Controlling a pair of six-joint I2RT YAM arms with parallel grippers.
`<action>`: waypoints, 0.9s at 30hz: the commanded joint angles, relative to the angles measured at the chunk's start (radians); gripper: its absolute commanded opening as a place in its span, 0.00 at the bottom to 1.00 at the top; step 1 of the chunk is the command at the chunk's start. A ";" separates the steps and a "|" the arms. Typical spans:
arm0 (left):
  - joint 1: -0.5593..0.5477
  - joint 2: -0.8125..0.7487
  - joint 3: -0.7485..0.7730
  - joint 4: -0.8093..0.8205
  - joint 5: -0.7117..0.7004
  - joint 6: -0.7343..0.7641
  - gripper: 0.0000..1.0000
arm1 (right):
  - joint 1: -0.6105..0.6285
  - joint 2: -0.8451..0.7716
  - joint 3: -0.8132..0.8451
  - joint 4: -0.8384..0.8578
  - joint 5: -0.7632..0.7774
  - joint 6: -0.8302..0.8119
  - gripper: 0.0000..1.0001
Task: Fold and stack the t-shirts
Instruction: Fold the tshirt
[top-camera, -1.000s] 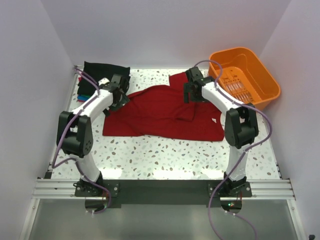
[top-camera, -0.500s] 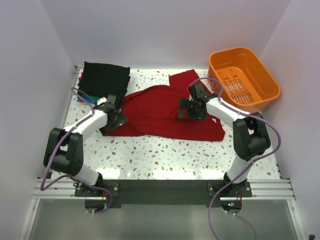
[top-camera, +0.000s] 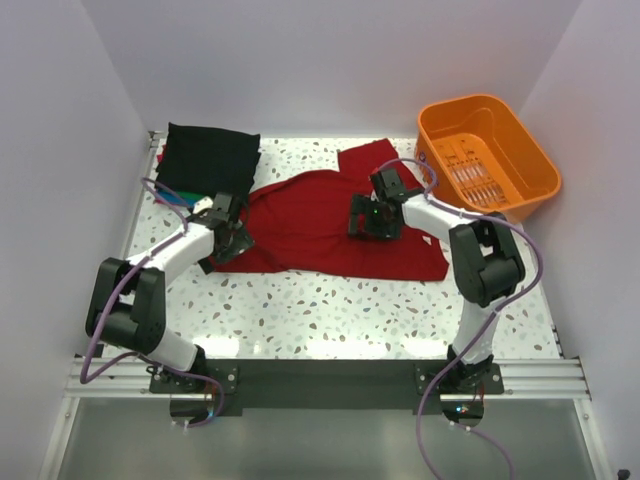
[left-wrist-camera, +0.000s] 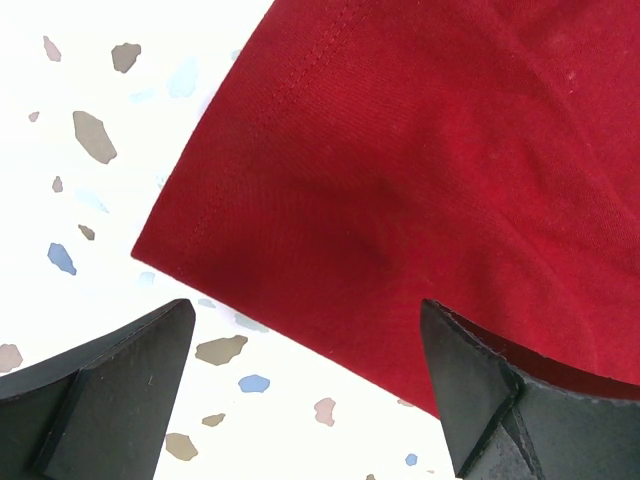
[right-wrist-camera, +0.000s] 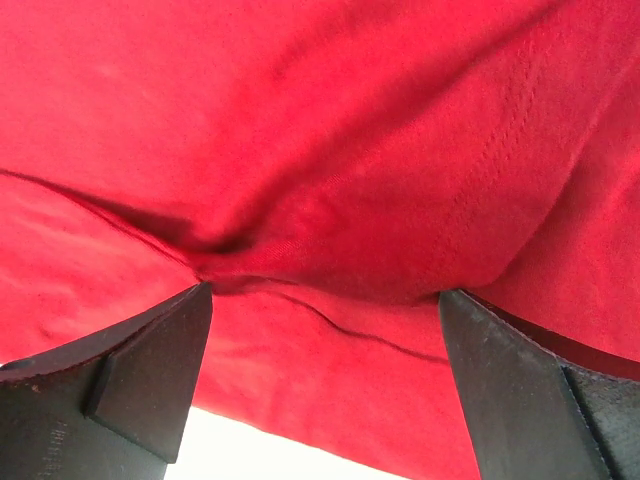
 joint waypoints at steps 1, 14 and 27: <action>-0.003 -0.034 -0.012 0.029 -0.022 0.002 1.00 | 0.001 0.019 0.054 0.155 -0.041 0.071 0.98; -0.003 -0.033 0.001 0.038 -0.019 0.008 1.00 | 0.003 0.140 0.375 0.093 0.067 -0.004 0.99; -0.003 0.131 0.051 0.199 0.062 0.046 1.00 | 0.000 -0.214 -0.216 0.087 0.249 0.019 0.99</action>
